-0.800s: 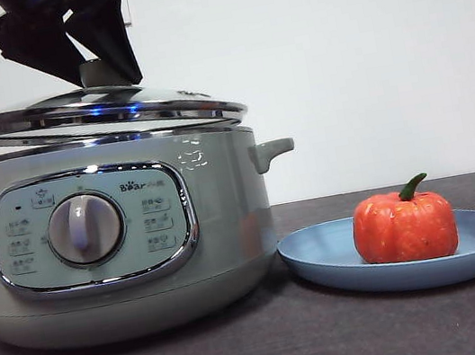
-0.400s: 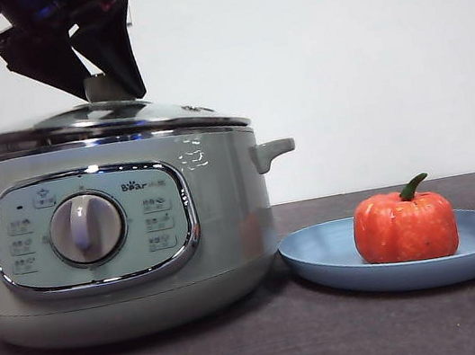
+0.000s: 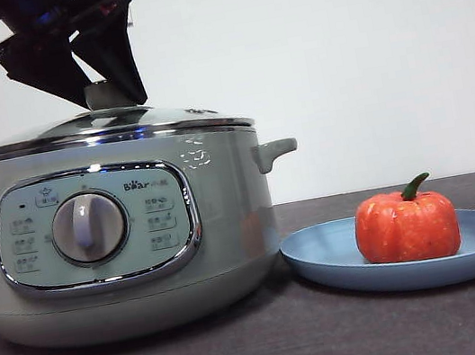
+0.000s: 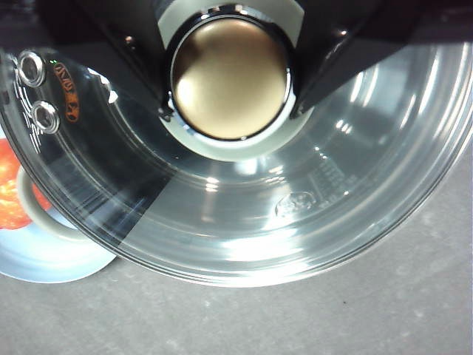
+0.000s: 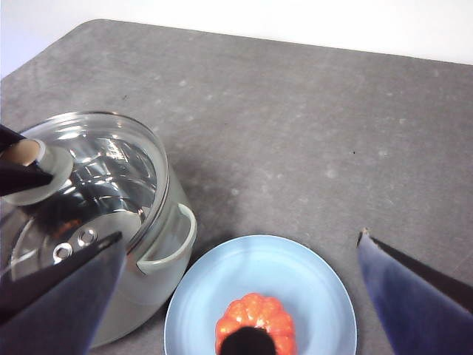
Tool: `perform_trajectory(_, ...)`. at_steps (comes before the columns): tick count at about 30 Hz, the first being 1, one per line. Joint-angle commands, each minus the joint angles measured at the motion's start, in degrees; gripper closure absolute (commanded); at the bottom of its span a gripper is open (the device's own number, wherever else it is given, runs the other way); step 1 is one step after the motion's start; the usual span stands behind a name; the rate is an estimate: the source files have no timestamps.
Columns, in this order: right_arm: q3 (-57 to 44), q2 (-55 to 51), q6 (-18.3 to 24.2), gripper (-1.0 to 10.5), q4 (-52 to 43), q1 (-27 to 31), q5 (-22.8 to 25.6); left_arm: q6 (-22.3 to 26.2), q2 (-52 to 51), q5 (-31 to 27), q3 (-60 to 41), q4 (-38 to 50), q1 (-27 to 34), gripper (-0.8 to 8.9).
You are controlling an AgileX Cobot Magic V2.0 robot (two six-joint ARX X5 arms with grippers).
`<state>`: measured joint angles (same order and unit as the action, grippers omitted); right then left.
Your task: Take the pumpkin out from the steamer,put the pumpkin in the blue plate,close the lid
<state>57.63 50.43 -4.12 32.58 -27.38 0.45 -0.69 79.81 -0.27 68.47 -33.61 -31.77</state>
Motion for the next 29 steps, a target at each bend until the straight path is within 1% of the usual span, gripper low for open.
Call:
perform_trajectory(1,-0.28,-0.09,-0.55,3.8,-0.42,-0.07,0.11,-0.26,0.48,2.05,0.11,1.09,-0.35,8.22)
perform_trajectory(8,-0.28,-0.09,-0.57,3.8,-0.37,-0.07,0.09,0.68,0.48,1.66,0.11,-0.79,-0.2,8.22)
perform_trajectory(10,-0.28,-0.09,-0.57,3.8,-0.37,-0.07,0.09,0.76,0.48,1.66,0.11,-0.79,0.0,8.04)
perform_trajectory(11,-0.28,-0.09,-0.57,3.8,-0.37,-0.07,0.09,0.76,0.48,1.68,0.11,-0.79,0.0,7.72)
perform_trajectory(12,-0.28,-0.09,-0.57,3.8,-0.37,-0.07,0.09,0.74,0.48,1.7,0.11,-0.79,0.0,6.92)
perform_trajectory(13,-0.28,-0.09,-0.57,3.8,-0.37,-0.07,0.09,0.74,0.48,1.7,0.11,-0.79,0.0,5.98)
perform_trajectory(14,-0.31,-0.09,-0.57,3.8,-0.37,-0.07,0.09,0.72,0.48,1.68,0.11,-0.81,0.02,4.81)
perform_trajectory(15,-0.28,-0.09,-0.57,3.8,-0.37,-0.07,0.09,0.72,0.48,1.7,0.11,-0.74,0.0,3.96)
perform_trajectory(16,-0.28,-0.09,-0.57,3.8,-0.37,-0.07,0.07,0.7,0.46,1.68,0.11,-0.68,0.02,3.71)
perform_trajectory(23,-0.28,-0.09,-0.55,3.8,-0.35,-0.07,0.09,0.7,-0.92,1.66,0.2,-0.07,-0.02,3.73)
perform_trajectory(29,-0.31,-0.09,-0.44,3.8,-0.13,-0.07,0.07,0.26,-7.67,1.68,0.22,-1.07,-0.04,3.78)
